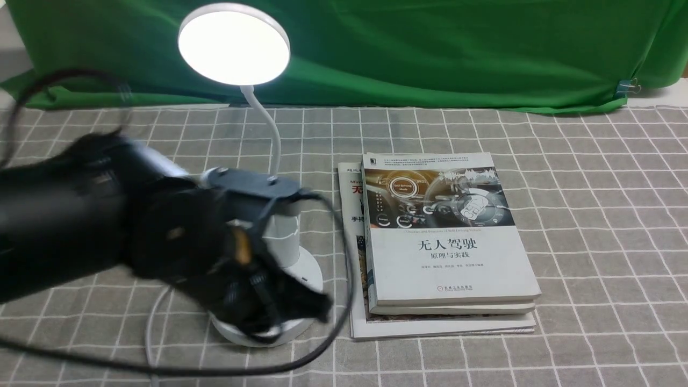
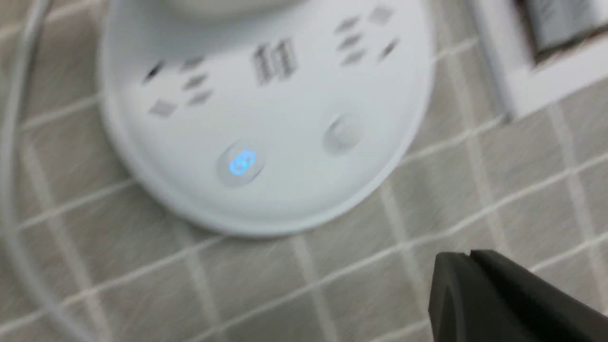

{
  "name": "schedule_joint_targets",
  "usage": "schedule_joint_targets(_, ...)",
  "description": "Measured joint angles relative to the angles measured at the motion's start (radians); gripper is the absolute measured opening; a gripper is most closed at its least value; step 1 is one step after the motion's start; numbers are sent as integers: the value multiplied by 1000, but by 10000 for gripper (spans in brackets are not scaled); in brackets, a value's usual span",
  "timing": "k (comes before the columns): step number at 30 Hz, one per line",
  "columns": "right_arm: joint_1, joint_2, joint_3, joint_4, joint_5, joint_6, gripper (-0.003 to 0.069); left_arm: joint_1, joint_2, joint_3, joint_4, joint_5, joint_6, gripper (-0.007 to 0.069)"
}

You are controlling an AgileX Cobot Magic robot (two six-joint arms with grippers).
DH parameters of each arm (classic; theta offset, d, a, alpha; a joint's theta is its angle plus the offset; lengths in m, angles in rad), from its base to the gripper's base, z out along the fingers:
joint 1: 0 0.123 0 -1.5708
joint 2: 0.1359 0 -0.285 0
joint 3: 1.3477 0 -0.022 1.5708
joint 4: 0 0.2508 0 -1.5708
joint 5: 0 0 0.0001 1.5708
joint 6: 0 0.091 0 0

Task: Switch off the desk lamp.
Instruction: Use the left arm to press the button switch on the lamp holder

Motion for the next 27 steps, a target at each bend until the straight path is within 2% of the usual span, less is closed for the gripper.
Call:
schedule_joint_targets(10, 0, 0, 0, 0, 0, 0, 36, -6, 158, -73, 50, 3, -32, 1)
schedule_joint_targets(27, 0, 0, 0, 0, 0, 0, 36, 63, 181, -73, 66, -59, -33, 1)
